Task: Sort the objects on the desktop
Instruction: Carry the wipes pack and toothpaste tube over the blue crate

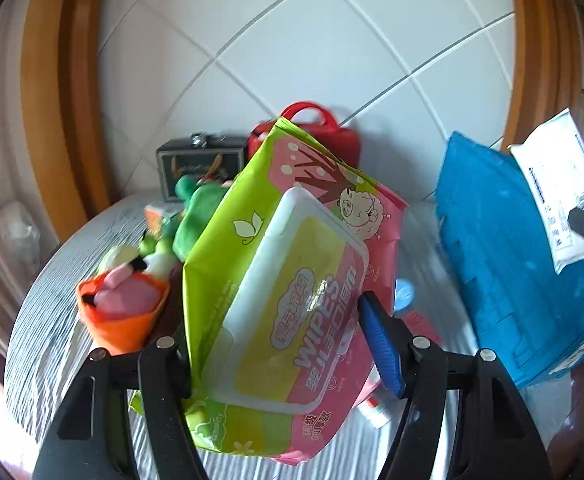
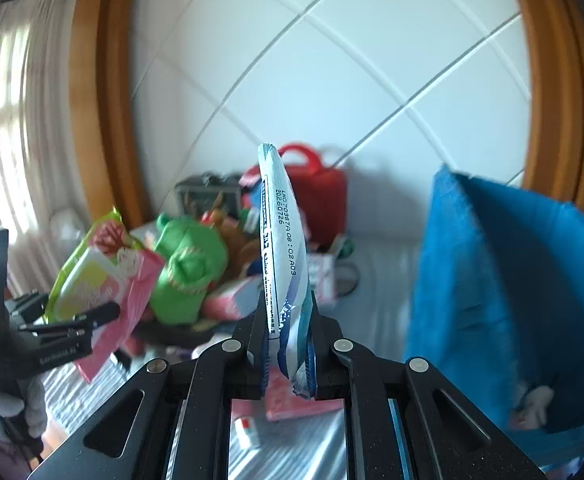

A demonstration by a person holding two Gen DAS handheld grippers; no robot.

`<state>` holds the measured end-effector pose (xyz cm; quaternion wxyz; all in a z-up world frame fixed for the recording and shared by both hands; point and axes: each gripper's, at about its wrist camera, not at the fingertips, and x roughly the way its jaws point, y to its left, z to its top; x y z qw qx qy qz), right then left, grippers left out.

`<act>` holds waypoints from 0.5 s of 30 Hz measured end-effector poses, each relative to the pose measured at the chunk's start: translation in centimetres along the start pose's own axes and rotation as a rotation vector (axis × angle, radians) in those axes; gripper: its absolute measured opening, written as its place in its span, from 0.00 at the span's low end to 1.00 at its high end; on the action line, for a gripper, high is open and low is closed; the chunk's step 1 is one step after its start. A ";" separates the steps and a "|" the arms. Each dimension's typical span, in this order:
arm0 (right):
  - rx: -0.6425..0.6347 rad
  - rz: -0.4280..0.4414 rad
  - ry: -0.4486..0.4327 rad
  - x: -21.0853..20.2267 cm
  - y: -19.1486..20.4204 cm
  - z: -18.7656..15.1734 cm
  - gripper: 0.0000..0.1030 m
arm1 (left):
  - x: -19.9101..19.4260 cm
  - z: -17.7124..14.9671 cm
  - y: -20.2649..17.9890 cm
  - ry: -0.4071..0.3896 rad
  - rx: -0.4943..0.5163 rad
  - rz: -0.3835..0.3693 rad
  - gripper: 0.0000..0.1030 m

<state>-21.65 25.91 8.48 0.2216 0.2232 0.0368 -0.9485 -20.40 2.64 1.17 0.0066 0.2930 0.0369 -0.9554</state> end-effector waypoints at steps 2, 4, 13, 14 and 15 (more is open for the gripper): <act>0.009 -0.065 -0.045 -2.0 -1.9 0.9 0.13 | -0.2 1.2 -1.7 -0.020 0.018 -0.031 0.64; 0.028 -0.168 -0.066 -3.4 -3.9 1.5 0.13 | -0.2 2.3 -3.7 -0.034 0.037 -0.069 0.64; 0.098 -0.439 -0.048 -5.8 -15.0 1.5 0.13 | -1.6 7.4 -16.6 -0.105 0.163 -0.226 0.64; 0.100 -0.463 -0.042 -5.7 -15.9 1.5 0.13 | -1.8 7.9 -18.2 -0.111 0.177 -0.243 0.64; 0.105 -0.491 -0.032 -5.8 -17.4 1.3 0.13 | -2.0 8.4 -20.1 -0.119 0.193 -0.263 0.64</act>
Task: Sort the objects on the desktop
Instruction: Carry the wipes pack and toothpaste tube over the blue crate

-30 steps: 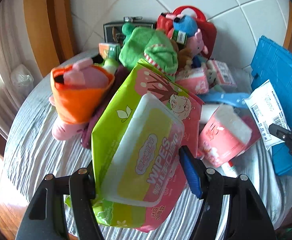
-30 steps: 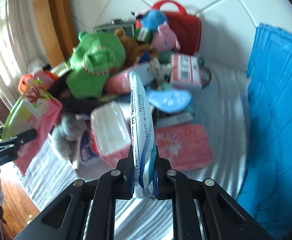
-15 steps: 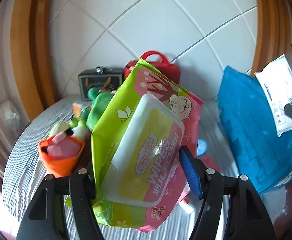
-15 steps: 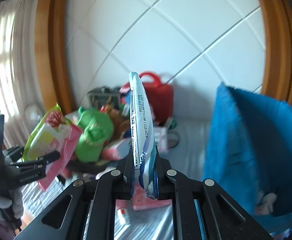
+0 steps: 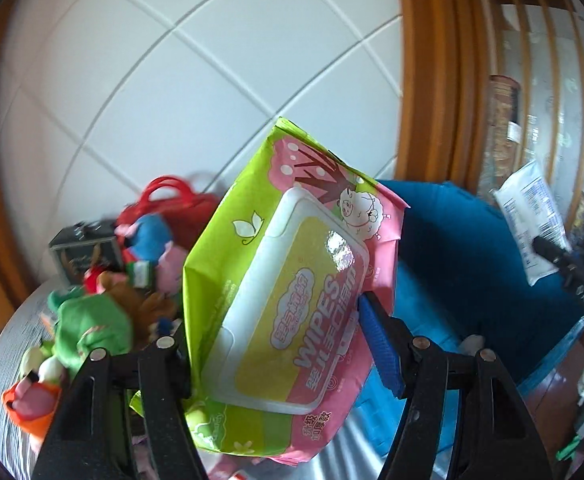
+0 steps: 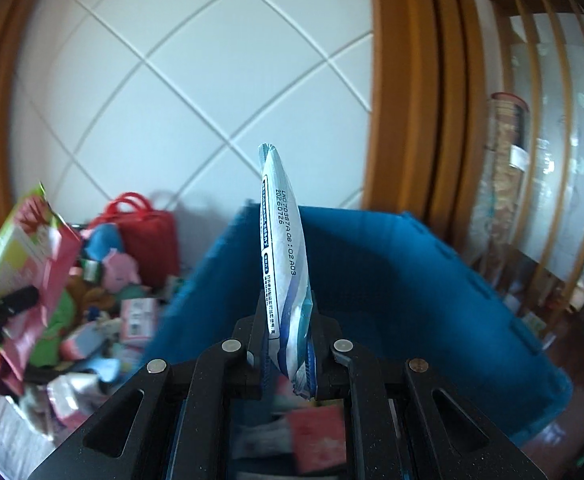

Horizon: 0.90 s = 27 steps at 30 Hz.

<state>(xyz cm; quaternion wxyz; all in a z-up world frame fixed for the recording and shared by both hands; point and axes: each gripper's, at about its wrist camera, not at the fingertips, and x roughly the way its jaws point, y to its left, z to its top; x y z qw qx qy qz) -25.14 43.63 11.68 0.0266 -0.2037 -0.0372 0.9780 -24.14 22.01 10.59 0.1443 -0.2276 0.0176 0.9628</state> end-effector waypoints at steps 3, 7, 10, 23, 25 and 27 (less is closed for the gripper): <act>0.006 -0.069 0.019 1.1 -3.8 -0.7 0.13 | 0.6 2.2 -4.1 -0.018 0.029 -0.038 0.64; 0.027 -0.117 0.054 2.5 -8.2 -1.6 0.13 | 2.1 4.6 -9.8 -0.033 0.069 -0.086 0.64; 0.032 -0.138 0.073 3.2 -10.4 -1.6 0.13 | 4.1 5.9 -13.3 -0.004 0.095 -0.112 0.64; 0.041 -0.015 0.354 11.9 -14.3 1.7 0.13 | 17.5 8.6 -20.8 0.317 0.139 -0.100 0.65; 0.076 0.044 0.431 13.0 -14.6 0.7 0.13 | 18.8 8.2 -21.2 0.354 0.149 -0.079 0.66; 0.086 0.050 0.439 13.0 -14.7 0.2 0.13 | 19.8 7.5 -21.3 0.388 0.149 -0.060 0.67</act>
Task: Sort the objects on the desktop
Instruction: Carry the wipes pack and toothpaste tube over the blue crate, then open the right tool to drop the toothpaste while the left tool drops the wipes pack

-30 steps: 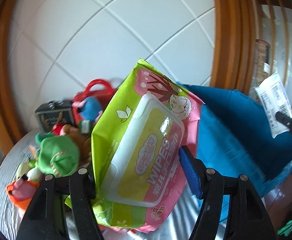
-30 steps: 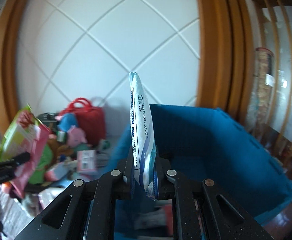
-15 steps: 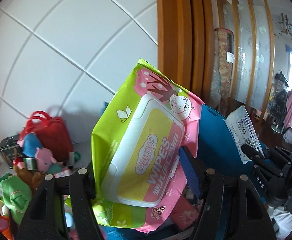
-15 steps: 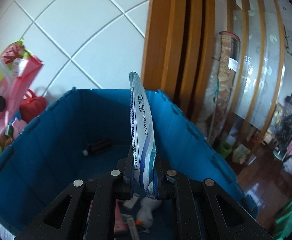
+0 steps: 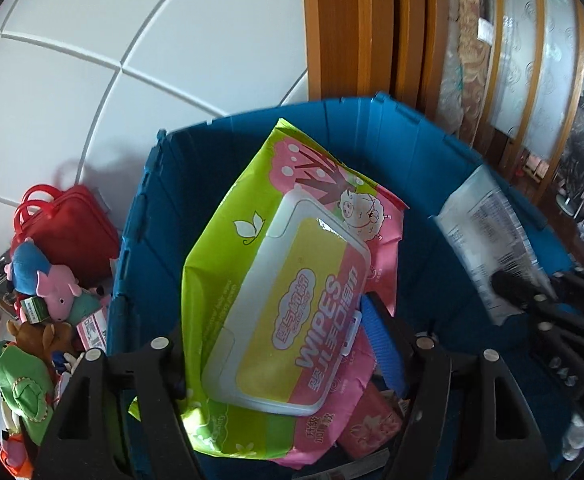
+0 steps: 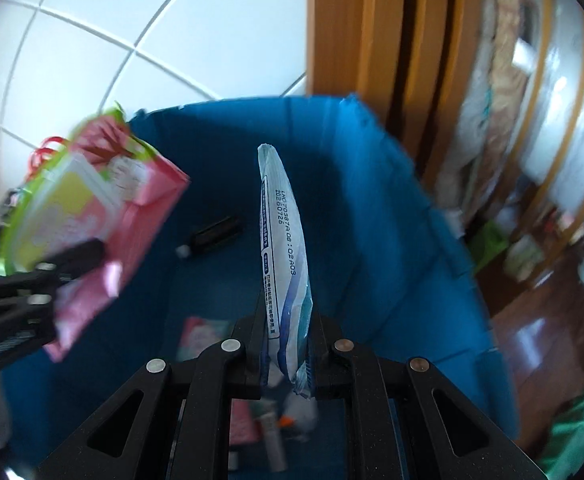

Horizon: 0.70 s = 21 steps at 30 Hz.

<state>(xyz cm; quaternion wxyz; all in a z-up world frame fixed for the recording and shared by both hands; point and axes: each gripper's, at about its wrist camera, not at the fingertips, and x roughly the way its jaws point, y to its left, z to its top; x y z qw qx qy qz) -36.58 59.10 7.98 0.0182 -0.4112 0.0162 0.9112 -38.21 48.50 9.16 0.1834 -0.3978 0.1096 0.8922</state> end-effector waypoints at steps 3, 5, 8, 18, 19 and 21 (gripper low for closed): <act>-0.028 -0.027 0.032 0.4 0.5 -0.4 0.13 | 1.6 -1.0 0.8 0.055 -0.024 -0.012 0.69; -0.038 -0.029 0.047 0.8 0.6 -0.3 0.13 | 2.5 -1.7 1.2 0.089 -0.034 -0.016 0.70; -0.050 -0.055 0.062 1.0 0.9 -0.6 0.13 | 2.7 -2.0 1.0 0.107 -0.038 -0.025 0.75; -0.064 -0.104 0.072 1.7 0.7 0.4 0.20 | 3.2 -2.9 2.0 0.109 -0.075 0.000 0.77; -0.060 -0.107 0.072 1.7 0.6 0.4 0.23 | 3.3 -2.7 2.1 0.113 -0.075 -0.005 0.77; -0.060 -0.120 0.069 1.6 0.7 0.5 0.34 | 3.4 -2.7 2.3 0.115 -0.083 -0.019 0.77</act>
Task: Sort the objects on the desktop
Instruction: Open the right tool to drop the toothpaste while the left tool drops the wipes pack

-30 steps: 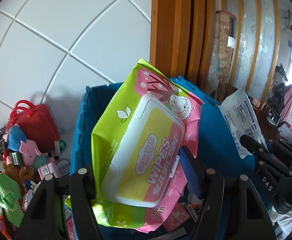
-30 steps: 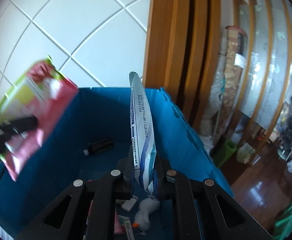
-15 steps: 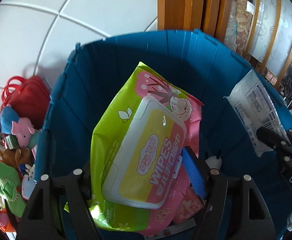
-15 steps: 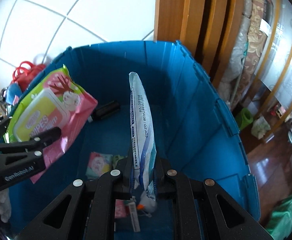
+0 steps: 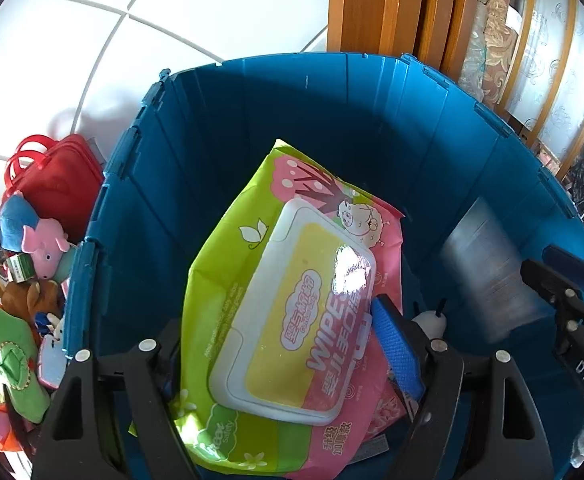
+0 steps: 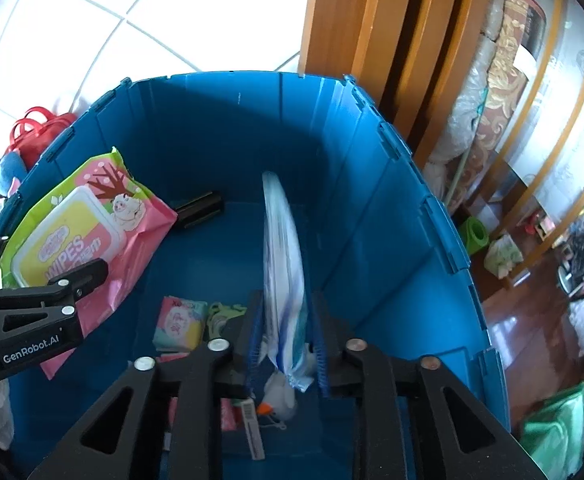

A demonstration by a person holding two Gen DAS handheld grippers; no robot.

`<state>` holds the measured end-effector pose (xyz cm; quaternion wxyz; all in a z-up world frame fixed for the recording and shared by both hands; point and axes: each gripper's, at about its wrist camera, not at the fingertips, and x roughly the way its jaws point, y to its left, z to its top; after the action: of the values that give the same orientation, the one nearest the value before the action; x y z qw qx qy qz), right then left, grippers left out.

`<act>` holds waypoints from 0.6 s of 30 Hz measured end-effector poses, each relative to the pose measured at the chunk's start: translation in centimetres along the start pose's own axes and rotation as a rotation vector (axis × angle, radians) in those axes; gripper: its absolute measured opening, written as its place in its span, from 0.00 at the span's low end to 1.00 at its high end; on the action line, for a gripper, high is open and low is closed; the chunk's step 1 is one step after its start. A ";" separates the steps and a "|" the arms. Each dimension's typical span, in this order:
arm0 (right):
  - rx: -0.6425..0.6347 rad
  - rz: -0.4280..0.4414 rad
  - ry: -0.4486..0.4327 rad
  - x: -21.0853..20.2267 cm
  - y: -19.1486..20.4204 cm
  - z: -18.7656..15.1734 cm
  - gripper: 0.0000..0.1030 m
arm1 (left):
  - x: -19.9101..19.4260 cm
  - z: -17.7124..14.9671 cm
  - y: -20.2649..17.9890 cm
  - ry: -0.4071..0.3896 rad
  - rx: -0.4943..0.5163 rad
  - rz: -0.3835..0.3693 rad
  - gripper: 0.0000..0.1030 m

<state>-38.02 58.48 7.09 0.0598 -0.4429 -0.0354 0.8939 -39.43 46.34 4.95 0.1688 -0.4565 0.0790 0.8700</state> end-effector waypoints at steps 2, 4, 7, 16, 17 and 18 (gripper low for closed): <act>-0.003 -0.017 -0.012 -0.2 0.1 0.1 0.53 | -0.1 0.1 0.3 -0.014 -0.011 -0.008 0.77; -0.011 -0.027 -0.026 -0.5 0.3 0.1 0.67 | -0.5 0.1 0.4 -0.040 -0.014 -0.004 0.77; -0.011 -0.030 -0.030 -0.5 0.3 0.1 0.71 | -1.3 0.3 0.4 -0.085 -0.012 -0.002 0.78; -0.010 -0.002 -0.035 -0.6 0.2 0.2 0.79 | -2.9 0.5 0.5 -0.179 -0.019 0.024 0.87; -0.015 -0.004 -0.035 -0.6 0.3 0.2 0.79 | -2.7 0.6 0.7 -0.171 -0.027 0.022 0.87; -0.023 -0.008 -0.036 -0.6 0.5 0.3 0.80 | -2.6 0.6 0.8 -0.162 -0.033 0.018 0.87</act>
<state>-37.92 57.91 7.64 0.0576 -0.4273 -0.0486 0.9010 -38.84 45.18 7.42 0.1591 -0.3867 0.0550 0.9067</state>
